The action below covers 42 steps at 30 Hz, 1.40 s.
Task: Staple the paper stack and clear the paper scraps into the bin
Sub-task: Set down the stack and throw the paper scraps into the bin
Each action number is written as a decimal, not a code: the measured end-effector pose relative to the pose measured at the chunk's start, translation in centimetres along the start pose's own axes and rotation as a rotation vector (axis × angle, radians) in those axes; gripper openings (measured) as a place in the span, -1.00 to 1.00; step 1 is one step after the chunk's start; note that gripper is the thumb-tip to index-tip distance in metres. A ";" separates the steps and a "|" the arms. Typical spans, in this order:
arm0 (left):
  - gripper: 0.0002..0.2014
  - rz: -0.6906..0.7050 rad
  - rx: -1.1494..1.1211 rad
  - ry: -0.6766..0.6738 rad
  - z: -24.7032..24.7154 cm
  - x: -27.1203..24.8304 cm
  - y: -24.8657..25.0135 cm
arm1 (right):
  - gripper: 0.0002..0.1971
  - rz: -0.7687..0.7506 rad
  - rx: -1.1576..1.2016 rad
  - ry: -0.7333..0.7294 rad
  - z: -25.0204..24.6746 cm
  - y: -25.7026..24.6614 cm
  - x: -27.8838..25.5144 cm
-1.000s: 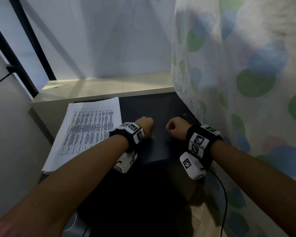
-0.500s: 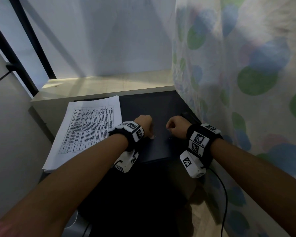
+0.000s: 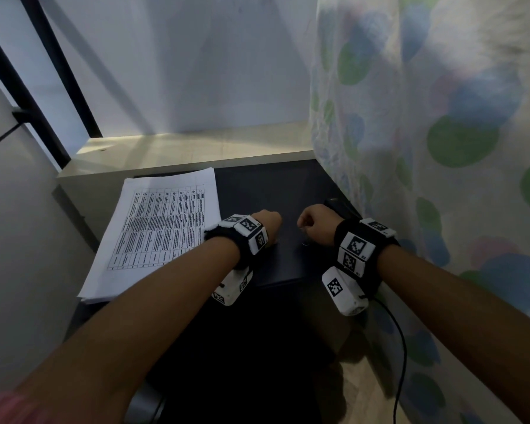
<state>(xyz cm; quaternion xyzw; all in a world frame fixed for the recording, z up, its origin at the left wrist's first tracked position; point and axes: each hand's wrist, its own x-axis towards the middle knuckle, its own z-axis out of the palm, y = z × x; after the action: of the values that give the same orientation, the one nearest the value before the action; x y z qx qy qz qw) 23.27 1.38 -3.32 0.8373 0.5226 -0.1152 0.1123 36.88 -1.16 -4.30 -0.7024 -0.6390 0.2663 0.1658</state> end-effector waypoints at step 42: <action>-0.69 0.242 0.154 -0.028 -0.6 1.2 4.4 | -0.79 -0.010 -0.059 0.084 -2.3 1.9 -0.5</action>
<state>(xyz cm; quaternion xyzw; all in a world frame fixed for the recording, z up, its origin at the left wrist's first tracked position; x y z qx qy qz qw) 27.83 0.70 -2.84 0.8985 0.4061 -0.1521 0.0680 39.78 -1.68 -3.48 -0.7142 -0.6426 0.2167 0.1733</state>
